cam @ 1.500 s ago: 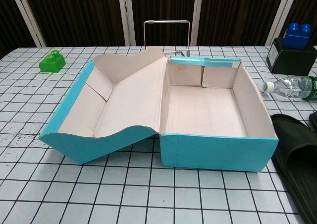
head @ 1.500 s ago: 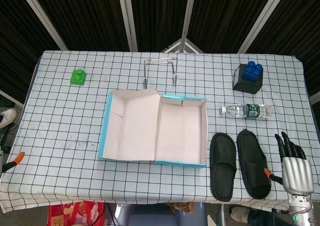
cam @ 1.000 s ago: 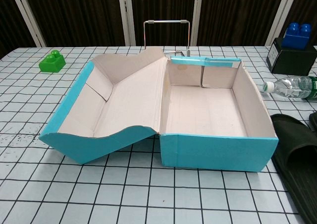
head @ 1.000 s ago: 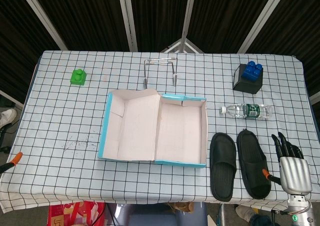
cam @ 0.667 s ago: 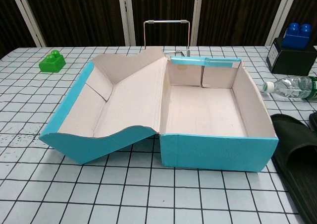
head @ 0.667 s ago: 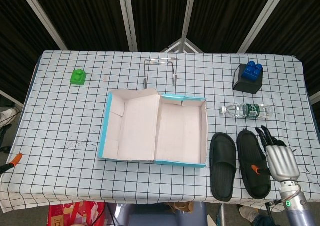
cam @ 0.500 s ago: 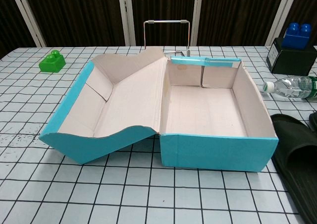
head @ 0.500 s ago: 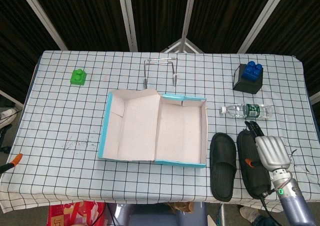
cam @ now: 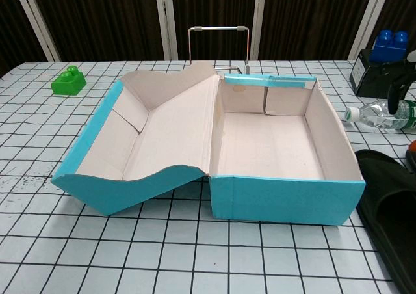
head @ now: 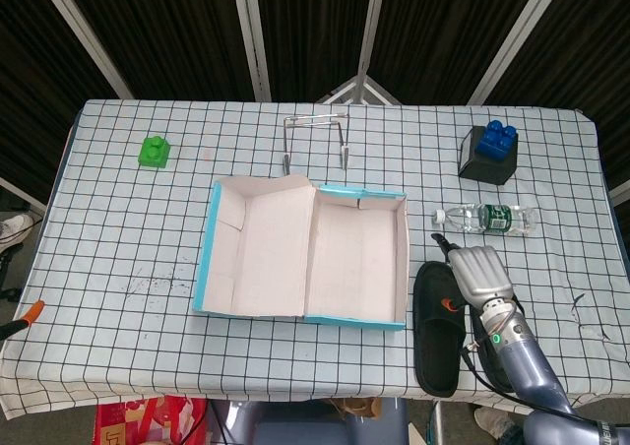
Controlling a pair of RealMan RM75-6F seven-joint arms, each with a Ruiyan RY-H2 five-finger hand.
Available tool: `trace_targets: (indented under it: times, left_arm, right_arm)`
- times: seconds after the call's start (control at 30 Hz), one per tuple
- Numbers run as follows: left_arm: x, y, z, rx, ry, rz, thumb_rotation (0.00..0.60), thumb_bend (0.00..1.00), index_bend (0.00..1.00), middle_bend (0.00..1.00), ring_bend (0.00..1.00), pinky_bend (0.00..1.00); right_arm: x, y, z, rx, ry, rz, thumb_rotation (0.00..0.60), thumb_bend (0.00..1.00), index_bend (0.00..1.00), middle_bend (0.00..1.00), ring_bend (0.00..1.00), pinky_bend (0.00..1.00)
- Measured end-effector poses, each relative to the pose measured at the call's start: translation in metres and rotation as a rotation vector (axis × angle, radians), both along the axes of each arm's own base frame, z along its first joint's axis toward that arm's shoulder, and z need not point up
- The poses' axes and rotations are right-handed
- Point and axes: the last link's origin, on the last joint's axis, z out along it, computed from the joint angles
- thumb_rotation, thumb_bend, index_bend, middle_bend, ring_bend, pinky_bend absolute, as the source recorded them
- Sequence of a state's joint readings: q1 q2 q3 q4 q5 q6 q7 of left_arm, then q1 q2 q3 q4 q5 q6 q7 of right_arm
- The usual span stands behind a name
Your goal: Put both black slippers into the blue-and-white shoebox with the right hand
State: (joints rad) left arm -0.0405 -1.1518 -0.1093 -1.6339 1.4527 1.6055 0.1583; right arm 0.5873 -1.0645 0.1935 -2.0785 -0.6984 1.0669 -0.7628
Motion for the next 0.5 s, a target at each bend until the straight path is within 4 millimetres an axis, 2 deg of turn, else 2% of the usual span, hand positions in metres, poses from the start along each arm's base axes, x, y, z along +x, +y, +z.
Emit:
trace_targets:
  times: [0.1, 0.23, 0.4, 0.5]
  left_arm:
    - [-0.001, 0.002, -0.001, -0.006, 0.002, 0.005, 0.6, 0.25, 0.19, 0.0, 0.0, 0.12]
    - [-0.002, 0.003, -0.003, -0.012, 0.007, 0.011, 0.6, 0.25, 0.19, 0.0, 0.0, 0.12]
    - [-0.002, 0.004, -0.006, -0.021, 0.017, 0.014, 0.6, 0.25, 0.19, 0.0, 0.0, 0.12]
    - [-0.001, 0.004, -0.008, -0.025, 0.024, 0.014, 0.6, 0.25, 0.2, 0.0, 0.0, 0.12]
  right_arm:
    - [-0.006, -0.001, -0.005, 0.013, 0.033, -0.011, 0.6, 0.07, 0.13, 0.47, 1.0, 1.0]
    - [-0.013, 0.0, -0.009, 0.043, 0.06, -0.04, 0.6, 0.07, 0.14, 0.48, 1.0, 1.0]
    - [-0.019, 0.0, -0.014, 0.078, 0.093, -0.069, 0.6, 0.07, 0.18, 0.48, 1.0, 1.0]
    - [-0.02, -0.002, -0.016, 0.068, 0.105, -0.055, 0.6, 0.07, 0.18, 0.43, 1.0, 1.0]
